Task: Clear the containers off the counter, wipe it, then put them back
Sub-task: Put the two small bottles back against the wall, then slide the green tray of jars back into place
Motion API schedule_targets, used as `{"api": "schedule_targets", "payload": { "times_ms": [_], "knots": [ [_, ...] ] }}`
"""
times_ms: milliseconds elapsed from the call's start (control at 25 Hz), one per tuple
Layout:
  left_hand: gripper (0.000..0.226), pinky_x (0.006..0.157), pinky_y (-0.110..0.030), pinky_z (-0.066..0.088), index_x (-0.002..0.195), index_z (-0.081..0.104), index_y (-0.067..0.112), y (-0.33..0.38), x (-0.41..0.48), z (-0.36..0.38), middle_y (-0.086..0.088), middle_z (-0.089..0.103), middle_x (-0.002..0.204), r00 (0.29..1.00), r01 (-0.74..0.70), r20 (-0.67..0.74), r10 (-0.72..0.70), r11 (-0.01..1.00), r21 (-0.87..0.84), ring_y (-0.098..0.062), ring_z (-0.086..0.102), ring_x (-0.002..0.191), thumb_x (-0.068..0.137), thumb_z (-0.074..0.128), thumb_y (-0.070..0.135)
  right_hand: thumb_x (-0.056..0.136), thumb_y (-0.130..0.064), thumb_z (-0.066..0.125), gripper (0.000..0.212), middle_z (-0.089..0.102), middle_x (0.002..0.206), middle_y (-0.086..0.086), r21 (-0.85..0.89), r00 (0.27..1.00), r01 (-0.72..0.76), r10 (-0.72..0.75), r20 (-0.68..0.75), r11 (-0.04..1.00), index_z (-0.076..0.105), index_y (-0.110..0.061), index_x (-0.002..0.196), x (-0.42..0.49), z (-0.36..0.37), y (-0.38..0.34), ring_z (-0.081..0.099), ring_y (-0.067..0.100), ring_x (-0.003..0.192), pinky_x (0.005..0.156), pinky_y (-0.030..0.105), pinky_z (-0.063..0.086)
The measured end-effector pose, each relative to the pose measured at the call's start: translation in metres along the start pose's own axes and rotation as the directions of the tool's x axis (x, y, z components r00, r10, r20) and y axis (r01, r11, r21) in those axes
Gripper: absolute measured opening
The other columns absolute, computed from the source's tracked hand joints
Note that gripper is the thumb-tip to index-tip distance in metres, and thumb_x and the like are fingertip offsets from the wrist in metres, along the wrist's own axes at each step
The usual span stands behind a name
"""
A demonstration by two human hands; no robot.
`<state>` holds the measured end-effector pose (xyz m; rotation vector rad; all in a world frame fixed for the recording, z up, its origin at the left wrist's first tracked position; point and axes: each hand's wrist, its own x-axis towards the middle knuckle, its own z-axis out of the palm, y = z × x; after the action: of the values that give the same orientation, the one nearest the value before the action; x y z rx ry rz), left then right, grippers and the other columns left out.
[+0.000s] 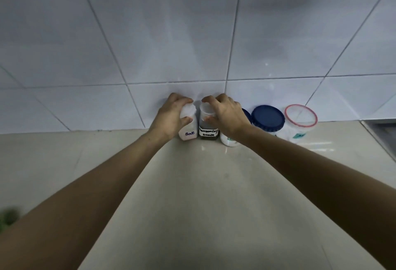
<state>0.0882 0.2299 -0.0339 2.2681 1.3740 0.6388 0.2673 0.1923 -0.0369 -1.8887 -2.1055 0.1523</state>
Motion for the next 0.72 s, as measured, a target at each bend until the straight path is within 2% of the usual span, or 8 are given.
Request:
{"api": "schedule_targets", "payload": {
  "times_ms": [80, 200, 280, 360, 520, 640, 680, 720],
  "knots": [
    [0.044, 0.099, -0.027, 0.042, 0.126, 0.059, 0.017, 0.001, -0.004, 0.001, -0.007, 0.043, 0.130, 0.999, -0.001, -0.047, 0.001, 1.000, 0.010, -0.021, 0.053, 0.110, 0.083, 0.069, 0.013, 0.085, -0.025, 0.066, 0.054, 0.048, 0.125, 0.018, -0.024, 1.000, -0.006, 0.005, -0.013, 1.000, 0.044, -0.021, 0.135, -0.001, -0.003, 0.000, 0.049, 0.035, 0.111, 0.095, 0.045, 0.037],
    [0.040, 0.097, -0.016, 0.031, 0.124, 0.061, 0.015, -0.006, -0.015, -0.004, -0.008, 0.043, 0.134, 0.997, 0.012, -0.076, -0.010, 1.000, 0.028, -0.020, 0.050, 0.119, 0.085, 0.066, 0.009, 0.083, -0.023, 0.068, 0.060, 0.047, 0.130, 0.018, -0.031, 0.998, -0.002, 0.000, -0.064, 1.000, 0.043, -0.017, 0.138, -0.013, -0.007, -0.001, 0.047, 0.036, 0.115, 0.099, 0.045, 0.036],
    [0.037, 0.097, -0.011, 0.027, 0.122, 0.062, 0.013, -0.008, -0.036, -0.008, -0.009, 0.046, 0.131, 0.994, 0.022, -0.109, -0.021, 1.000, 0.008, -0.019, 0.049, 0.121, 0.086, 0.063, 0.005, 0.083, -0.019, 0.067, 0.053, 0.049, 0.128, 0.015, -0.001, 0.983, 0.009, -0.009, -0.181, 1.000, 0.048, -0.014, 0.132, -0.033, -0.006, -0.007, 0.049, 0.033, 0.113, 0.099, 0.044, 0.037],
    [0.033, 0.096, -0.010, 0.030, 0.118, 0.063, 0.011, -0.005, -0.075, -0.010, -0.008, 0.048, 0.126, 0.986, 0.070, -0.145, -0.080, 0.995, -0.070, -0.017, 0.052, 0.116, 0.086, 0.060, 0.004, 0.085, -0.019, 0.065, 0.044, 0.053, 0.123, 0.012, 0.025, 0.972, 0.044, -0.037, -0.233, 0.999, 0.052, -0.013, 0.126, -0.061, 0.000, -0.022, 0.050, 0.031, 0.110, 0.097, 0.042, 0.039],
    [0.031, 0.099, -0.023, 0.043, 0.111, 0.064, 0.014, -0.007, -0.191, -0.004, -0.002, 0.051, 0.117, 0.940, 0.220, -0.193, -0.281, 0.932, -0.287, -0.014, 0.055, 0.110, 0.084, 0.058, 0.002, 0.085, -0.022, 0.063, 0.036, 0.057, 0.116, 0.009, 0.088, 0.973, 0.226, -0.220, -0.068, 0.970, 0.055, -0.014, 0.120, -0.123, 0.034, -0.081, 0.054, 0.028, 0.109, 0.094, 0.038, 0.040],
    [0.030, 0.086, -0.021, 0.050, 0.109, 0.062, 0.023, -0.018, -0.284, -0.010, 0.005, 0.056, 0.107, 0.834, 0.326, -0.271, -0.480, 0.826, -0.460, -0.005, 0.058, 0.097, 0.085, 0.058, 0.005, 0.085, -0.027, 0.062, 0.033, 0.058, 0.115, 0.006, 0.217, 0.944, 0.297, -0.321, 0.081, 0.930, 0.057, -0.017, 0.117, -0.142, 0.064, -0.145, 0.055, 0.024, 0.106, 0.092, 0.037, 0.042],
    [0.027, 0.079, -0.020, 0.049, 0.107, 0.061, 0.024, -0.025, -0.312, -0.016, 0.005, 0.059, 0.100, 0.756, 0.363, -0.316, -0.573, 0.769, -0.527, -0.006, 0.059, 0.088, 0.086, 0.058, 0.008, 0.086, -0.028, 0.062, 0.033, 0.058, 0.115, 0.006, 0.267, 0.932, 0.306, -0.345, 0.109, 0.914, 0.057, -0.017, 0.116, -0.144, 0.074, -0.168, 0.056, 0.023, 0.106, 0.091, 0.036, 0.043],
    [0.024, 0.075, -0.020, 0.048, 0.106, 0.061, 0.023, -0.033, -0.335, -0.024, 0.004, 0.062, 0.092, 0.646, 0.383, -0.365, -0.671, 0.698, -0.605, -0.008, 0.059, 0.080, 0.086, 0.057, 0.010, 0.086, -0.029, 0.062, 0.033, 0.058, 0.115, 0.005, 0.328, 0.925, 0.295, -0.354, 0.137, 0.898, 0.058, -0.016, 0.116, -0.143, 0.082, -0.188, 0.056, 0.022, 0.105, 0.092, 0.036, 0.044]
  ]
}}
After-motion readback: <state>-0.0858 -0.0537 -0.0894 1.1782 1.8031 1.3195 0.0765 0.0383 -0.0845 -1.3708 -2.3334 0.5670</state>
